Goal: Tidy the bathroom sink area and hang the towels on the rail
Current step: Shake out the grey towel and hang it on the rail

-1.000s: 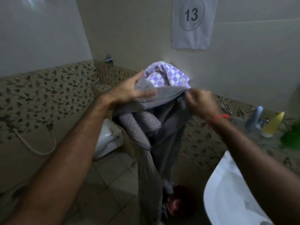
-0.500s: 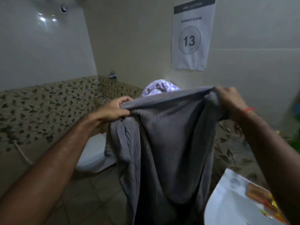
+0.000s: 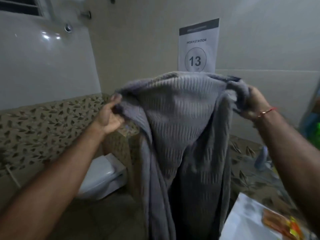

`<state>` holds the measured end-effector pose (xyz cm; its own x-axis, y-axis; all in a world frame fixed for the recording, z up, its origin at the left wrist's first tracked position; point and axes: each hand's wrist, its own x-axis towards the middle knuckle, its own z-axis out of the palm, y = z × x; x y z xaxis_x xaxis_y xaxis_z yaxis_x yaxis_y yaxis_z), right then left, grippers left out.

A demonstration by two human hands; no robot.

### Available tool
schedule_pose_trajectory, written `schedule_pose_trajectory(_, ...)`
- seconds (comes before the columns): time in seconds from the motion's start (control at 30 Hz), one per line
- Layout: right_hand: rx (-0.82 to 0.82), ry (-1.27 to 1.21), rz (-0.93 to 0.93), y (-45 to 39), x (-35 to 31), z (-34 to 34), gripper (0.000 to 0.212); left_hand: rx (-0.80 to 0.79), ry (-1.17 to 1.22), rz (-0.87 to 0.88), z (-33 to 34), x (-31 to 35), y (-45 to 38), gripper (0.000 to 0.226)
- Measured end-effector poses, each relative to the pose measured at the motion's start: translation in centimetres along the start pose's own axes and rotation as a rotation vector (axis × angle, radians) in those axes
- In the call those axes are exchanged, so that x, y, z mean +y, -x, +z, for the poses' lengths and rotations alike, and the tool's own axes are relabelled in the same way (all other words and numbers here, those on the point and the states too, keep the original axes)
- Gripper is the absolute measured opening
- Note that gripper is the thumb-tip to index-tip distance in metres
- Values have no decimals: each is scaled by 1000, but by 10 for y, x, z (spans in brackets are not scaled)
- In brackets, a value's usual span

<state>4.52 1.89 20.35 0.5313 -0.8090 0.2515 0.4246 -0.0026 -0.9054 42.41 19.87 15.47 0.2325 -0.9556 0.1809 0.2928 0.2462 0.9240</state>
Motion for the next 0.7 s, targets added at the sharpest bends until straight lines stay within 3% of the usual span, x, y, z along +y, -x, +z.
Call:
schedule_pose_trajectory(0.03, -15, -174, 60, -1, 15, -2, 59, -43, 95, -128, -3, -11, -1, 81)
schedule_pose_trajectory(0.1, -26, -238, 301, 6, 76, -17, 97, -353, 14, -474, -13, -56, 11, 110)
schedule_pose_trajectory(0.17, -121, -136, 561, 39, 152, -25, 93, -681, -49, -628, -19, -119, 38, 102)
schedule_pose_trajectory(0.2, -178, -123, 674, 58, 180, -23, 78, -695, -65, -635, -16, -150, 52, 92)
schedule_pose_trajectory(0.27, -153, -114, 746, 78, 212, -18, 56, -410, -137, -626, 3, -207, 84, 100)
schedule_pose_trajectory(0.33, -156, -135, 648, 79, 204, 3, 33, -54, -227, -718, 29, -251, 107, 120)
schedule_pose_trajectory(0.37, -192, -174, 622, 77, 196, 14, 25, 29, -157, -778, 44, -270, 118, 114)
schedule_pose_trajectory(0.47, -298, -218, 575, 61, 166, 33, 36, 20, -16, -872, 75, -292, 135, 77)
schedule_pose_trajectory(0.63, -292, -356, 365, 57, 132, 19, 53, 156, 55, -619, 71, -292, 125, 34)
schedule_pose_trajectory(0.7, -239, -75, 442, 71, 153, -1, 55, 229, 180, -497, 62, -269, 99, 27)
